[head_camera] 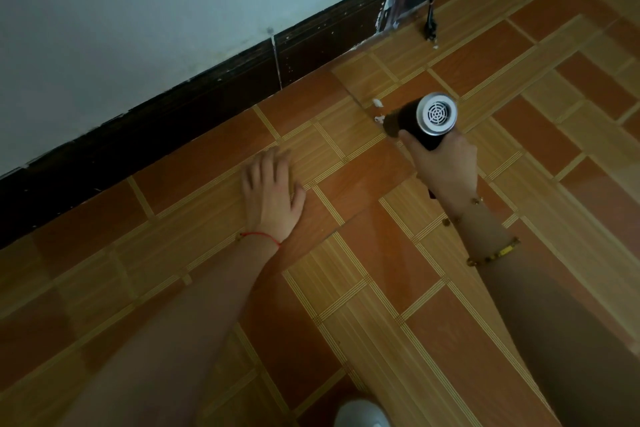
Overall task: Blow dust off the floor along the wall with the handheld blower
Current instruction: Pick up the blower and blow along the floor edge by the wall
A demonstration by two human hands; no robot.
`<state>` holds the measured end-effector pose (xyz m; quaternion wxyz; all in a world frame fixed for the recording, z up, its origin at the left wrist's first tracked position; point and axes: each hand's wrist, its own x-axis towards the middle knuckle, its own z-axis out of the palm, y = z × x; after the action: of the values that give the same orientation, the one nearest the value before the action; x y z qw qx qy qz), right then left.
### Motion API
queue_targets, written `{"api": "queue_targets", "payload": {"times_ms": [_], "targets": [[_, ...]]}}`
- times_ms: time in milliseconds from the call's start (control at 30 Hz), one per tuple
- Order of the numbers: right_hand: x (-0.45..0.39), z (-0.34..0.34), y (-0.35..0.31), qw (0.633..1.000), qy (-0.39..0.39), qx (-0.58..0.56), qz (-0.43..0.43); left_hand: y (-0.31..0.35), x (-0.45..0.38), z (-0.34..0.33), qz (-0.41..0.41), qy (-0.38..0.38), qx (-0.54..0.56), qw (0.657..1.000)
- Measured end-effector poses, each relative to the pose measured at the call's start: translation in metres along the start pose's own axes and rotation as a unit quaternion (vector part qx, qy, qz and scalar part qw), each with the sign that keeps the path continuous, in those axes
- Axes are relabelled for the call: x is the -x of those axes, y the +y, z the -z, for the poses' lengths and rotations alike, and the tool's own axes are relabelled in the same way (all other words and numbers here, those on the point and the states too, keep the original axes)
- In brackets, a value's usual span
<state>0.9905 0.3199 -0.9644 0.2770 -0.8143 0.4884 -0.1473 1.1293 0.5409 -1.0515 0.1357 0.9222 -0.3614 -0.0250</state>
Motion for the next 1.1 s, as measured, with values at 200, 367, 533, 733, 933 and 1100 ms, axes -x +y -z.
{"api": "queue_targets", "payload": {"times_ms": [200,367,533,733,933,1100], "targets": [[-0.024,-0.007,-0.002,1.000,0.008,0.004,0.003,0.012,-0.010,-0.019,0.018,0.000,-0.016,1.000],[-0.027,-0.016,-0.001,1.000,-0.019,0.021,0.012,0.011,-0.010,-0.020,0.020,0.013,-0.017,1.000],[-0.033,-0.014,0.001,1.000,-0.017,-0.002,0.012,0.011,-0.009,-0.020,0.018,0.018,-0.019,0.999],[-0.037,-0.015,0.002,1.000,0.011,0.002,-0.001,0.011,-0.009,-0.021,0.019,0.028,-0.018,0.999],[-0.045,-0.015,-0.012,0.998,0.010,-0.045,-0.040,0.010,-0.009,-0.022,0.016,0.032,-0.024,0.999],[-0.053,-0.019,-0.022,0.999,-0.025,-0.025,0.002,0.010,-0.009,-0.023,0.018,0.036,-0.026,0.999]]}}
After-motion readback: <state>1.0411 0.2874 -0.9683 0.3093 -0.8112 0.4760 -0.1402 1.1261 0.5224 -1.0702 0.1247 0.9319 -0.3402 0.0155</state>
